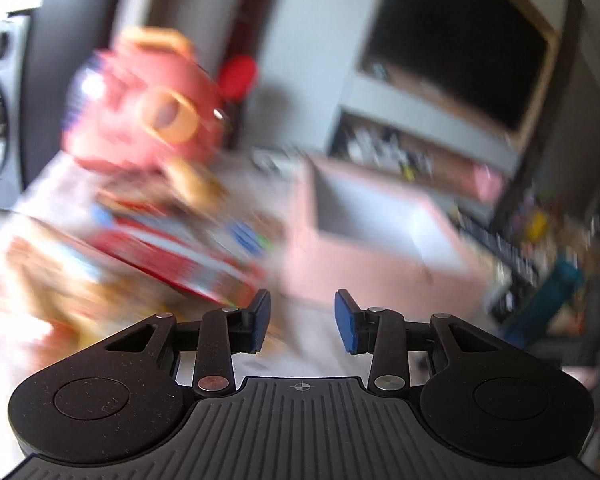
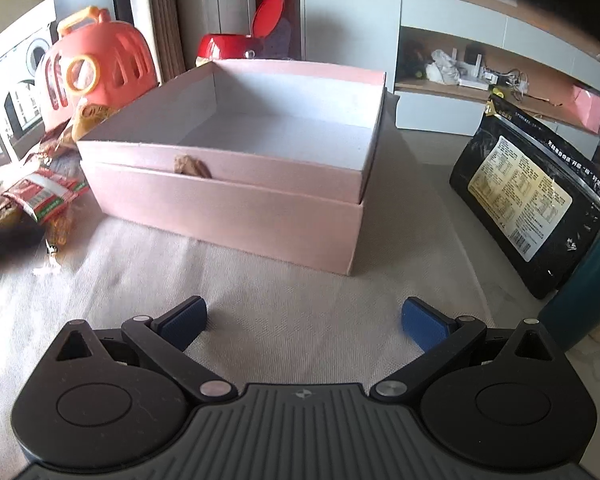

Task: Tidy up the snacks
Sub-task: 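Swing both tools over to the pile of packaged snacks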

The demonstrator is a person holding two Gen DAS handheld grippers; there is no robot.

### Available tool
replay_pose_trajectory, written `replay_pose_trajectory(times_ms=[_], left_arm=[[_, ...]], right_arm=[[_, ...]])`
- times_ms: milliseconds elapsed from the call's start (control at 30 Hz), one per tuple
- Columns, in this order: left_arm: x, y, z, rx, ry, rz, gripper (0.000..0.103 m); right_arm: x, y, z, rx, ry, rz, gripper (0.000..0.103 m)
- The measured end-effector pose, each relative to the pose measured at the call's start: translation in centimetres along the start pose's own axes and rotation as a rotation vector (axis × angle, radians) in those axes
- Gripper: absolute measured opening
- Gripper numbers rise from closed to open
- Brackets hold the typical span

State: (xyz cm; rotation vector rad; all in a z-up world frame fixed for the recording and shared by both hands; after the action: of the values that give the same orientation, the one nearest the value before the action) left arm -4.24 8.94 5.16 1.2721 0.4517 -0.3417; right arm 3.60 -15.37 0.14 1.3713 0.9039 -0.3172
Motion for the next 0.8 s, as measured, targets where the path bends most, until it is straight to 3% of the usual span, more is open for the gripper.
replay_pose_trajectory(times_ms=[133,200,267,367,467,667,800], left_arm=[[-3.9,2.0,-7.6,-0.117,0.191,0.071,0.040],[-4.3,2.2,-11.7,-0.188,0.276,0.040,0.040],[-3.9,1.8,-15.0,-0.264,0.310,-0.019,0.040],[-2.8,0.7,-17.8,-0.347,0.282,-0.089,0.040],[-1.8,0.3,-18.0,-0.382,0.231,-0.115,0.040],[-0.8,-0.2,-17.9,-0.375,0.182,-0.128,0.040],[0.4,1.1,-17.6,-0.331,0.184,-0.107,0.040]], right_arm=[[0.2,0.7,-0.4,-0.006,-0.006,-0.068,0.103],[0.3,1.5,-1.4,-0.057,0.006,-0.099,0.095],[-0.4,2.4,-4.2,-0.157,0.041,-0.086,0.092],[-2.5,3.8,-9.7,-0.312,0.133,0.020,0.092],[-3.7,5.4,-15.3,-0.429,0.205,0.164,0.093],[0.2,7.9,-22.8,-0.460,0.468,-0.013,0.092],[1.5,7.2,-24.6,-0.490,0.460,-0.013,0.091]])
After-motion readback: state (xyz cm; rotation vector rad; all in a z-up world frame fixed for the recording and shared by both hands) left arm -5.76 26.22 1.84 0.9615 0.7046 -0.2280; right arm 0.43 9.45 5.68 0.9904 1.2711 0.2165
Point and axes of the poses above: each gripper's, at about its wrist camera, not at the fingertips, and x roughly the way its jaws point, z to its right, y to its top, the point moved 1 cm from there along x, roughly the way its jaws point, and after that the axes turned 7 degrees about y, right-handed, at the moved point
